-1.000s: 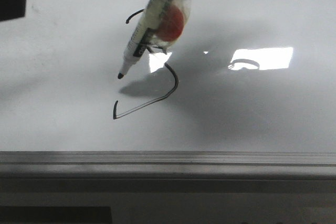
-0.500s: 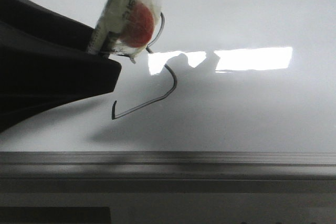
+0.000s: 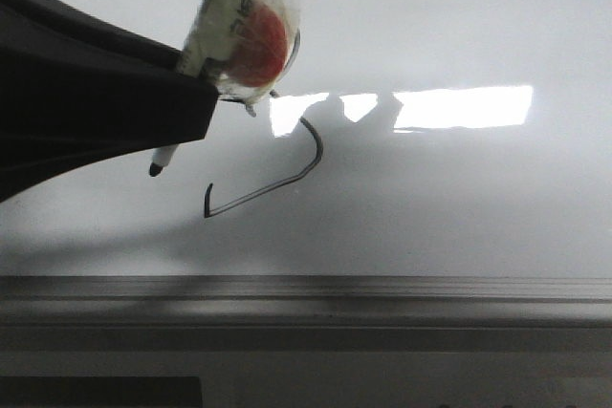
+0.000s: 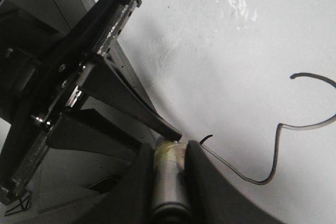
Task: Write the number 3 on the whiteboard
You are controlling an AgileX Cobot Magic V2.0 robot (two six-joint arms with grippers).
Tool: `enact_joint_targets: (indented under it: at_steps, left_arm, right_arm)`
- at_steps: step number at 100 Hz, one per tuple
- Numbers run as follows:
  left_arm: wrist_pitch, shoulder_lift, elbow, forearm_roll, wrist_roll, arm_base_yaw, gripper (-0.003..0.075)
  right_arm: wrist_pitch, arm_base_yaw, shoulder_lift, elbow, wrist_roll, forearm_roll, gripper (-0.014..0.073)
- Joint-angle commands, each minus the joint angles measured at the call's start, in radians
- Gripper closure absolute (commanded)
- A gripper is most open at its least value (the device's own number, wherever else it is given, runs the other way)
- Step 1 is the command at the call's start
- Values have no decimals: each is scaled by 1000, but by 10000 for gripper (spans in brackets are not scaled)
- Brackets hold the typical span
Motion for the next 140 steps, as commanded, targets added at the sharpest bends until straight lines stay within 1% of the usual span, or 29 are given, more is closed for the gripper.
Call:
enact_joint_targets:
  at_steps: [1,8,10,11,12,13,14,16,17,18,19,20,21,23,24,31,38,47,52,64,74,86,116,123,125,127,130,135,140]
  left_arm:
    - [-94,-7,-32,-38,-25,-4,741]
    - [-94,-7,-32,-41,-25,-4,741]
    - [-94,-7,-32,-47,-25,-4,741]
    - [-94,-7,-32,-50,-25,-4,741]
    - [-94,-7,-32,-56,-25,-4,741]
    - [-94,-7,-32,-60,-25,-4,741]
    - [-94,-7,-32,-66,-27,-4,741]
    - [-94,-7,-32,-74,-29,-4,741]
    - [-94,-7,-32,-83,-34,-4,741]
    - [-94,-7,-32,-87,-39,-4,741]
    - [-94,-7,-32,-99,-50,-4,741]
    - [-94,-7,-32,-106,-56,-4,741]
    - [-94,-7,-32,-121,-72,-4,741]
    - [-94,-7,-32,-138,-91,-4,741]
    - [-94,-7,-32,-157,-112,-4,741]
    - [-77,-7,-32,-249,-210,-4,741]
    - [-40,-7,-32,-353,-258,-4,741]
    - [18,-7,-32,-553,-258,-2,741]
    - [45,-7,-32,-623,-252,7,741]
    - [108,-7,-32,-666,-252,38,741]
    - [124,-7,-32,-736,-252,65,741]
    - [124,-7,-32,-736,-252,85,741]
    - [124,-7,-32,-732,-252,85,736]
    - [124,-7,-32,-732,-252,85,684]
    - [124,-7,-32,-732,-252,85,656]
    - [120,-7,-32,-732,-252,85,612]
    - [115,-7,-32,-732,-252,85,576]
    - [108,-7,-32,-732,-252,85,479]
    - [102,-7,-32,-732,-252,85,415]
  right_arm:
    - [-49,2,-25,-33,-20,23,641]
    - [-45,2,-25,-33,-47,23,519]
    - [-47,2,-25,-33,-47,23,434]
    - [-50,2,-25,-33,-47,23,410]
    - [-50,2,-25,-33,-47,23,359]
    - [-52,2,-25,-33,-47,23,333]
    - [-56,2,-25,-33,-47,23,278]
    - [-65,2,-25,-33,-47,23,221]
    - [-68,2,-25,-33,-47,23,164]
    - [-76,2,-25,-33,-47,23,135]
    - [-79,2,-25,-33,-47,23,81]
    - [-83,2,-25,-33,-47,23,55]
    - [-90,2,-25,-33,-47,23,4]
    - [-100,2,-25,-33,-47,23,-42]
    - [-103,2,-25,-33,-47,23,-83]
    - [-134,0,-28,-33,-47,15,-51]
    - [-157,-7,-37,-33,-47,10,-31]
    - [-179,-18,-59,-33,-47,10,-31]
    - [-182,-24,-73,-33,-47,6,-31]
    - [-190,-31,-96,-33,-47,1,-31]
    - [-195,-31,-105,-33,-47,1,-31]
    - [-195,-31,-105,-33,-47,1,-31]
    - [-195,-31,-105,-33,-47,1,-31]
    - [-195,-31,-105,-33,-47,1,-31]
    - [-195,-31,-105,-33,-47,1,-31]
    - [-195,-31,-105,-33,-47,1,-31]
    - [-195,-31,-105,-33,-47,1,-31]
    - [-195,-31,-105,-33,-47,1,-31]
    - [-195,-31,-105,-33,-47,1,-31]
